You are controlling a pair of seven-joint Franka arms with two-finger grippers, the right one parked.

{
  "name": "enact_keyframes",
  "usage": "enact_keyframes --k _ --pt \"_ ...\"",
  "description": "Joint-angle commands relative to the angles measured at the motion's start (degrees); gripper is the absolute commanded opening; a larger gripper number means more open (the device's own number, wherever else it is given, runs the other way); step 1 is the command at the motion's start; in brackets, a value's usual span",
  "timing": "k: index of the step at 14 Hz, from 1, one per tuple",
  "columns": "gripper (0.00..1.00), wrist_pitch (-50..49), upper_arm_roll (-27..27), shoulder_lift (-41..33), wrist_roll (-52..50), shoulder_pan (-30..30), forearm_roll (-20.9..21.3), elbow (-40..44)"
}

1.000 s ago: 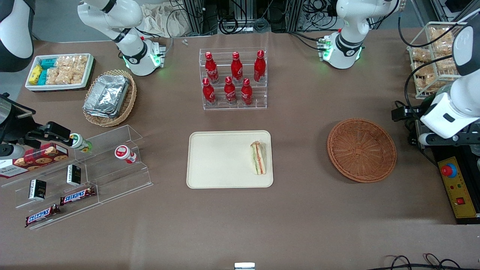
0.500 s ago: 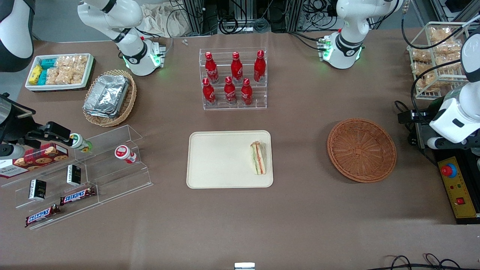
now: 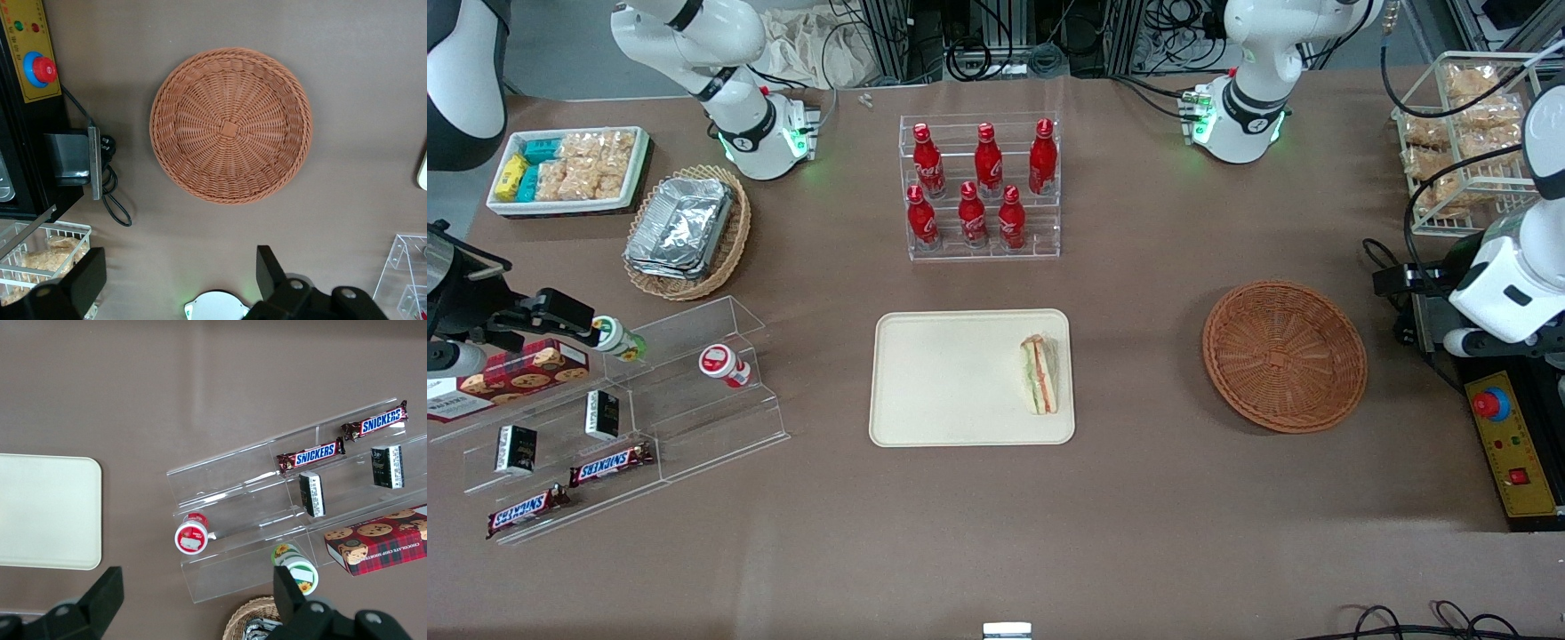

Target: Place sandwich from basket to tray

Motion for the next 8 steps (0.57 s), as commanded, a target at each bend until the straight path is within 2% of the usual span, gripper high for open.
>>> enact_keyframes --k 1,8 --pt "1.0 0.4 6.0 0.5 1.2 -4.7 -1.6 0.7" --pt "1.0 0.2 6.1 4.1 0.3 -4.2 -2.2 5.3"
